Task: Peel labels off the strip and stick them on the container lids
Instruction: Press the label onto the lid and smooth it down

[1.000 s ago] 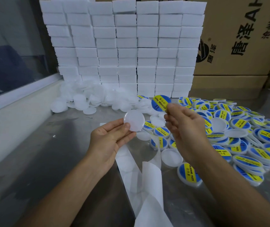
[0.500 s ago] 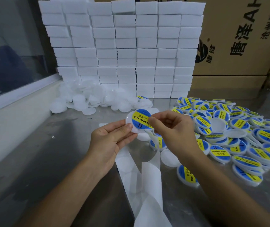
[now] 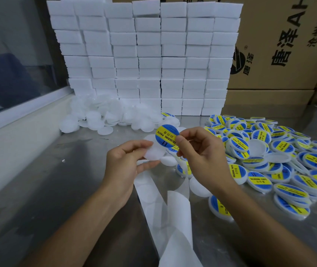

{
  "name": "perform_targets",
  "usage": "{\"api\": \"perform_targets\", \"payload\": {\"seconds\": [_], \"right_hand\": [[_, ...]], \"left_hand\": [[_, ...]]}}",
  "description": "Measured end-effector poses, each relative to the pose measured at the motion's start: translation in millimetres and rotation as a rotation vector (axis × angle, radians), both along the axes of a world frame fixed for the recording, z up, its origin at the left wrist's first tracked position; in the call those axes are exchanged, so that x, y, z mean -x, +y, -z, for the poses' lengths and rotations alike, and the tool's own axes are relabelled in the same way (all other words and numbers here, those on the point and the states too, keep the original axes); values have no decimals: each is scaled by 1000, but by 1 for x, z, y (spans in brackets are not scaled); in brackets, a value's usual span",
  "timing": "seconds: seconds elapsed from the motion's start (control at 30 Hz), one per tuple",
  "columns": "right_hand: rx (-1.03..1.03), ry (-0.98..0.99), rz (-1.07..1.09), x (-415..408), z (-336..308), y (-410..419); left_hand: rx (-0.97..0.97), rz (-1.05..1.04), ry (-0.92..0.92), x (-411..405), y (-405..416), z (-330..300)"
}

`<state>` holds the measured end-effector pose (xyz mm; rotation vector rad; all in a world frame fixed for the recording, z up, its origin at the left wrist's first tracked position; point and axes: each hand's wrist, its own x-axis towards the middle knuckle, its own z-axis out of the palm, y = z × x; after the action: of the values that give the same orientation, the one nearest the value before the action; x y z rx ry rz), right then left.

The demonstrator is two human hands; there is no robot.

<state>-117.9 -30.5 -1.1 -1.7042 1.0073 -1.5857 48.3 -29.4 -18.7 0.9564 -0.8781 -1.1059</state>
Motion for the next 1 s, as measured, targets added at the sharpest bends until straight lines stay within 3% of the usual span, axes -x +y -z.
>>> {"api": "perform_targets", "payload": {"seconds": [0.27,0.4,0.57,1.0], "right_hand": [[64,81,-1,2,6,-5],[235,140,140,-4,14,-4],[125,-109,75,-13,13,0],[63,-81,-12,-1,2,-1]], "left_hand": [[83,40,-98,4,2,-1],[112,1,-125,11,5,-2],[102,-38,-69,10,7,-4],[76,-27,-115,6,5,-3]]}}
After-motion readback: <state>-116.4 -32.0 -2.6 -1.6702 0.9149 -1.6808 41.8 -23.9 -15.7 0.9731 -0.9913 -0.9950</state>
